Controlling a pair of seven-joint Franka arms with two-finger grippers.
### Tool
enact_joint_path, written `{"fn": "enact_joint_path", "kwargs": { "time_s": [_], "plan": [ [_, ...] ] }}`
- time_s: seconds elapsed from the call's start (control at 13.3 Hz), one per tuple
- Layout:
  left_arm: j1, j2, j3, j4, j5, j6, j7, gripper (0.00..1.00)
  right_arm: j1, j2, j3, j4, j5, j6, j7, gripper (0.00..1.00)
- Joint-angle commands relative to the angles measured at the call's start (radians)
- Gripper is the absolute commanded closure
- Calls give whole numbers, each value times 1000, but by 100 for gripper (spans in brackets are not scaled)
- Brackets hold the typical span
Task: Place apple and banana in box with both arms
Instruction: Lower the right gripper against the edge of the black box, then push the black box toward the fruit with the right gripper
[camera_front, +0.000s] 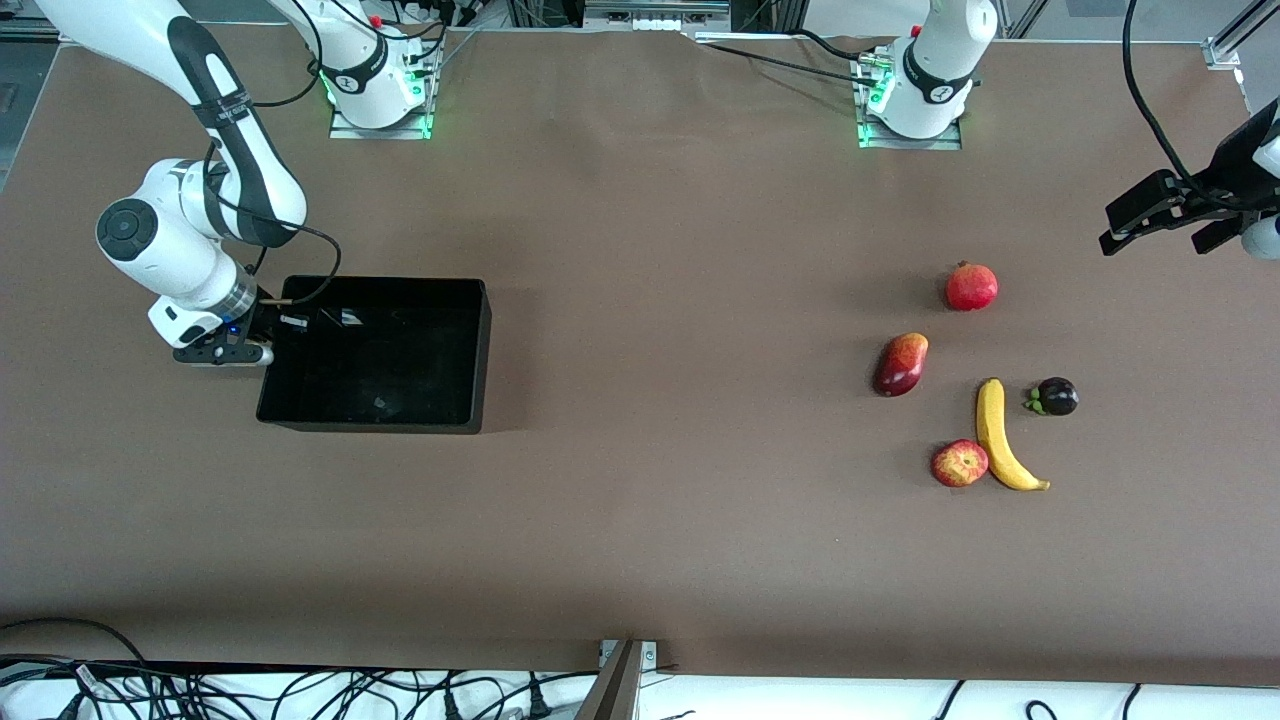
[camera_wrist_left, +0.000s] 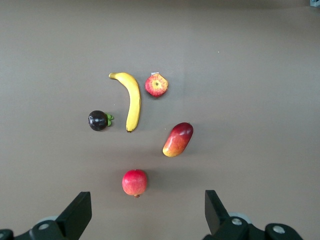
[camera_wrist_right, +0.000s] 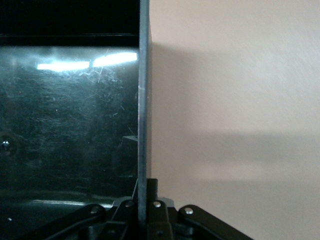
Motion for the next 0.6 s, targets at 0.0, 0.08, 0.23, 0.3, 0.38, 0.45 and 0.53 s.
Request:
{"fn": "enact_joint_path", "kwargs": {
  "time_s": [0.0,0.08,0.23,0.3,0.38,0.45,0.53],
  "plan": [
    [-1,-11,6,-2,-23,-10,12,0,-3,-16,78,76,20,-56,26,100],
    [-1,-11,6,-2,-23,-10,12,0,0,-12,107,149,20,-131,62,100],
    [-1,-11,6,-2,-23,-10,12,0,80,20,118,336,23,-312,236,100],
    [-1,-11,6,-2,-23,-10,12,0,120,45,123,416,22,-378,322,100],
    [-1,-11,6,-2,-23,-10,12,0,181,69,124,476,22,-421,397,100],
    [-1,-11,6,-2,-23,-10,14,0,250,86,124,521,20,-437,469,100],
    [-1,-11,6,-2,-23,-10,14,0,320,106,124,549,17,-435,541,100]
  ]
}}
